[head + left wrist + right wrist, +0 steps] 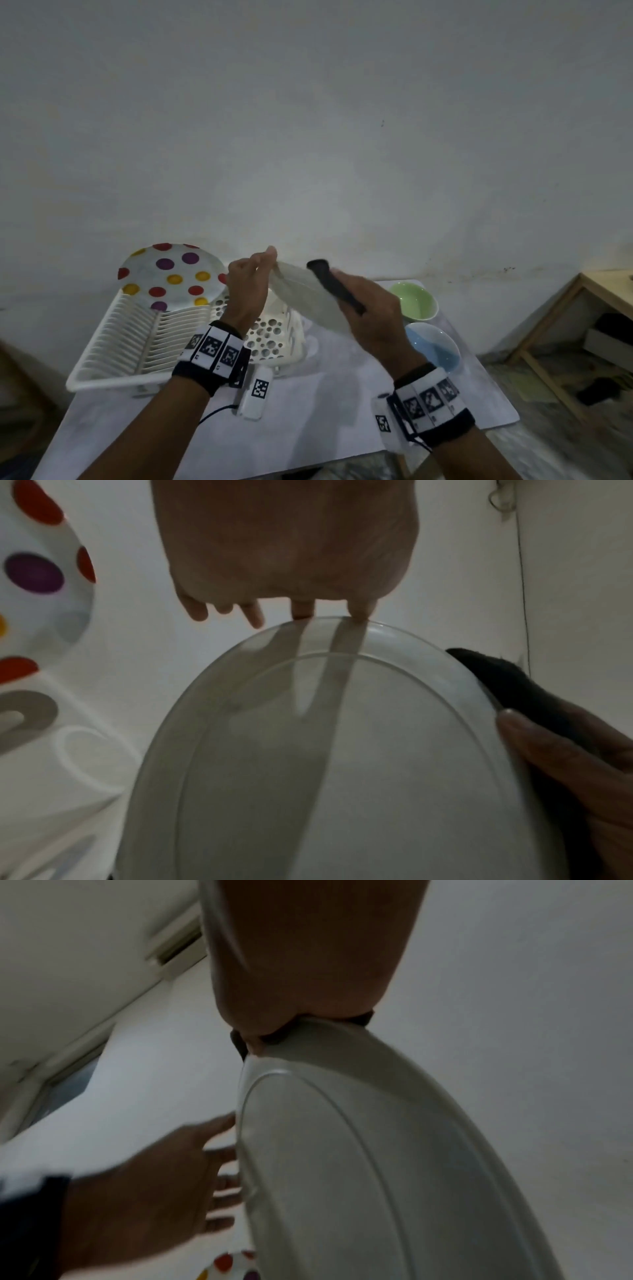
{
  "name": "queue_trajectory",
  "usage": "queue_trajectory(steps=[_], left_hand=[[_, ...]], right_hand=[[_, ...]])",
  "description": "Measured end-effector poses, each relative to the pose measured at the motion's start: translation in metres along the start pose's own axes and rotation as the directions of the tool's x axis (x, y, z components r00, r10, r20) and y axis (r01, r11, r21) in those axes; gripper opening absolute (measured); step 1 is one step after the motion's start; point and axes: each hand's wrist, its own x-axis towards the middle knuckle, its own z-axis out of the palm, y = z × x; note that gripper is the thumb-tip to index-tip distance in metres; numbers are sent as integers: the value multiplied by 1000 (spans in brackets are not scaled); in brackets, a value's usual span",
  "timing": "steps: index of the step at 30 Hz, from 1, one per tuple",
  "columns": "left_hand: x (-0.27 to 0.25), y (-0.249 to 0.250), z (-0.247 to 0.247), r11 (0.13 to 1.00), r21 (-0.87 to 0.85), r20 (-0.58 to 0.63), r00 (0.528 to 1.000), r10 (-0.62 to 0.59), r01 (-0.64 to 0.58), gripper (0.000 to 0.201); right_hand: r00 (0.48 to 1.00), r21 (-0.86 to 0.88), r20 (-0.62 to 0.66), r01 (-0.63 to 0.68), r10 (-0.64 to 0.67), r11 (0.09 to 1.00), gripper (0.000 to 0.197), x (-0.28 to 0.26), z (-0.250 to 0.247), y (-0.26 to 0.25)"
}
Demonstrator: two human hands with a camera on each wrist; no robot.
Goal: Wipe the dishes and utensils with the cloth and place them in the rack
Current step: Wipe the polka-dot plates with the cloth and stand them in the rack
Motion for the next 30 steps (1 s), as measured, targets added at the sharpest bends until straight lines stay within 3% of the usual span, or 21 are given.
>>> queue_trajectory(steps=[2,6,9,11,15,18,21,23,25,27,30], left_hand=[[-2,-2,-9,991,76,109,989,104,-113,45],[-6,-5,-29,990,91,388,920,63,-106,30],[-12,-6,-34,996,8,391,917,76,-86,29],[-16,-7,-32,998,-53,369,928,58,-41,37],[-22,-12,-27,997,-67,293,955,56,-38,47],[-21,-14,-24,991,-135,241,970,32,1,49],[-20,-13,-16,984,-179,195,980,32,3,46],[-20,-9,-11,980,-197,171,984,57,-22,41],[-19,-2,-7,974,-222,163,983,88,-51,36],[-19,4,-6,966,-254,161,984,83,-40,38],[-16,5,-9,942,-334,171,985,36,24,34]], right_hand=[[978,134,13,-208,208,969,36,11,-10,5],[882,262,104,-471,460,842,40,14,-23,14],[836,260,97,-545,540,797,40,9,-18,22],[811,273,-21,-558,585,784,40,5,-11,24],[707,391,-232,-561,668,730,41,10,2,17],[750,417,-227,-501,621,758,43,13,22,5],[894,268,-161,-369,419,890,46,11,46,-3],[974,75,-30,-222,224,972,50,11,60,-6],[987,-165,129,-76,98,983,53,10,72,-7],[968,-317,234,-11,90,948,57,11,79,-7],[950,-414,292,22,110,910,58,19,76,0]])
